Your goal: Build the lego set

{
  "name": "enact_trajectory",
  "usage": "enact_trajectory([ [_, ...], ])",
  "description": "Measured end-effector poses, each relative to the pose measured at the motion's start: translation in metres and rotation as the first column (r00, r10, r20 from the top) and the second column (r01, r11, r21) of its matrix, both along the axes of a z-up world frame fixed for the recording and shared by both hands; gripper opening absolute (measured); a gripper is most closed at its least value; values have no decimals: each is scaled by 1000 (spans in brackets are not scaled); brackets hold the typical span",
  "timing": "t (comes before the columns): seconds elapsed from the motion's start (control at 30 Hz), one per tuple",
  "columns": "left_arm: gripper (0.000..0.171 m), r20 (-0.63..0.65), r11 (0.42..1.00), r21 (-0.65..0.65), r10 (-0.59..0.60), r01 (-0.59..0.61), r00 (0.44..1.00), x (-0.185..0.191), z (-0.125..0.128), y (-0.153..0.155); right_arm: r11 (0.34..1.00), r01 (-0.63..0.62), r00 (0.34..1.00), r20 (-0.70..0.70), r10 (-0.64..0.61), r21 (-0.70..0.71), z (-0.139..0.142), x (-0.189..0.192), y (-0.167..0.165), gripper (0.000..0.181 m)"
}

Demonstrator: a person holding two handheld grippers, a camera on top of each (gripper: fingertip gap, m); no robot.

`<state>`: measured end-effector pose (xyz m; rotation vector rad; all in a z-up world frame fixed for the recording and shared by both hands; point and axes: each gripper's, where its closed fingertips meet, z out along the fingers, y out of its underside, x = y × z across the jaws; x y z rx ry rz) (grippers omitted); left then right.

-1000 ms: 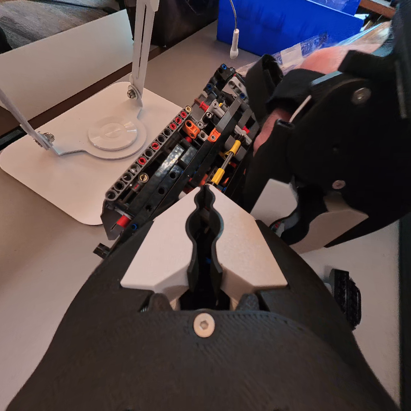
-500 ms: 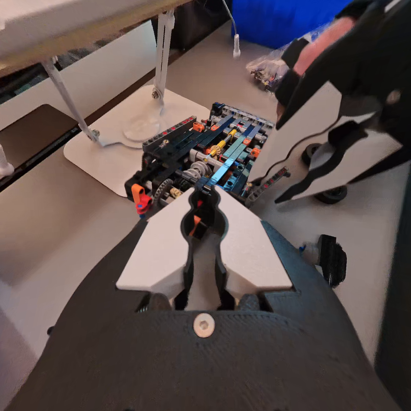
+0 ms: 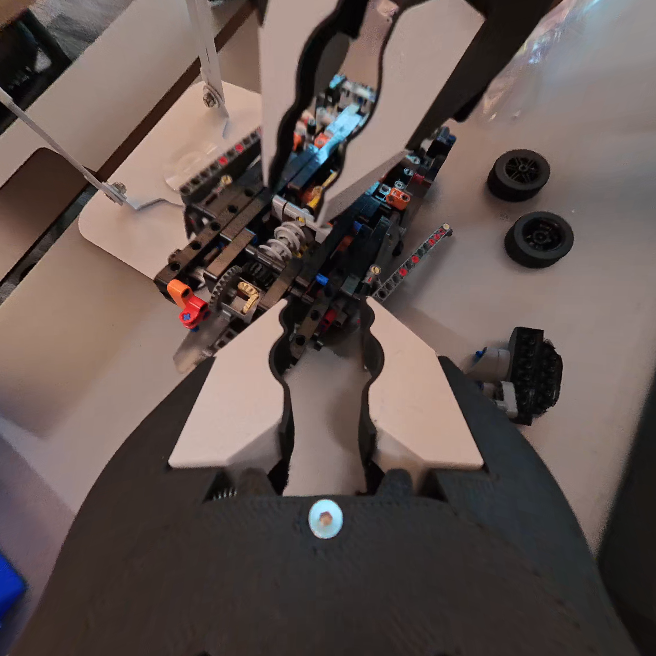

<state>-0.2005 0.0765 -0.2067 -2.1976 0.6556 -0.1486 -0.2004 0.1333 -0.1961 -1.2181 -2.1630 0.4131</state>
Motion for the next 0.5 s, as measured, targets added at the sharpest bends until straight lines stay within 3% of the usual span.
enact_trajectory([
  [0.13,24,-52,999,-37,6,-8,999,-5,-14,0,999,15,997,-70,-11,49,13,-17,7,25],
  [0.23,24,-63,999,-48,9,-12,998,-5,-19,2,996,9,999,-42,-5,88,5,-27,14,32],
  [0.3,21,-76,997,-75,8,-14,997,-7,-26,0,992,38,999,-37,-34,121,6,-34,19,54],
  [0.5,17,-60,998,-65,18,-22,998,-7,-29,3,978,-58,996,85,42,199,1,-33,15,59],
])
